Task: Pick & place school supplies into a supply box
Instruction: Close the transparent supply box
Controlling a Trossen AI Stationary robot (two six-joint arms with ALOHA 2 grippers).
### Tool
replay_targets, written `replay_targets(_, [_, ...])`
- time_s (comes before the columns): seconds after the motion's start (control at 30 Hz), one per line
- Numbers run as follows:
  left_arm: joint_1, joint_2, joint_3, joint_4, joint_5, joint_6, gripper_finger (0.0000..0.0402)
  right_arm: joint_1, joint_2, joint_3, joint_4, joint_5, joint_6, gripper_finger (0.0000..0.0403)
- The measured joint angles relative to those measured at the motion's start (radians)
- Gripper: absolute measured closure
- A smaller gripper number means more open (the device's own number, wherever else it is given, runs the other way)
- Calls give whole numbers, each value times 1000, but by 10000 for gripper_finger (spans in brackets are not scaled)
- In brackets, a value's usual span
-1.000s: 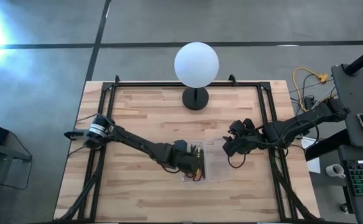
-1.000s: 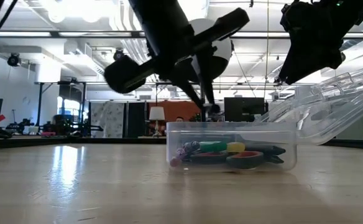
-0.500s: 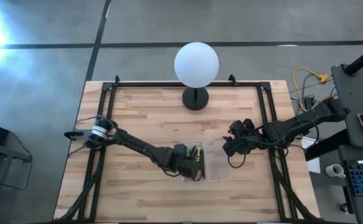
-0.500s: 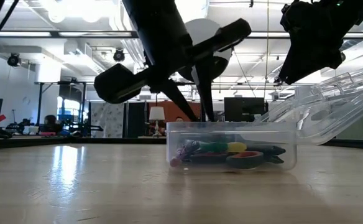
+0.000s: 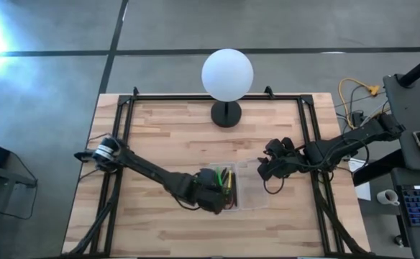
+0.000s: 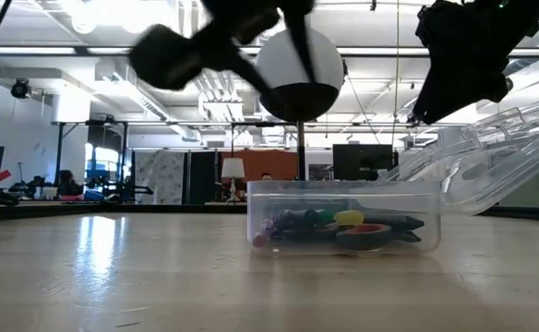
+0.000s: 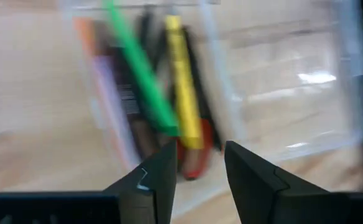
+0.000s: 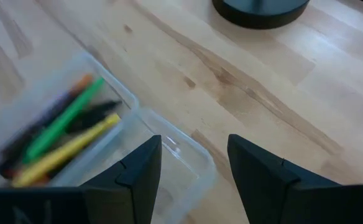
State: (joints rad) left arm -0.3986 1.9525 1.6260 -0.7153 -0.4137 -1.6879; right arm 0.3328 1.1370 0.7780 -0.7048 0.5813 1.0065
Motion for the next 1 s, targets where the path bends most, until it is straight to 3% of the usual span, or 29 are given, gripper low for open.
replay_targets(0.23, [-61,-37,-11,-313,-34,-154,283,0,0,0,75,17,40,227])
replay_targets(0.33, [-68,-38,-23,-327,-34,-155,283,0,-3,0,120,9,27,227])
replay_targets(0.47, [-65,-41,-45,-319,-34,-154,283,0,-4,6,192,-125,82,227])
replay_targets(0.73, [-63,-150,-158,-181,-72,-34,283,1,-3,30,282,-161,-50,227])
replay_targets(0.87, [-53,-238,-293,-49,-92,25,284,1,-3,48,310,-166,-29,227])
replay_targets(1.0, [-44,-343,-488,209,-94,76,284,0,-5,50,354,-158,-6,227])
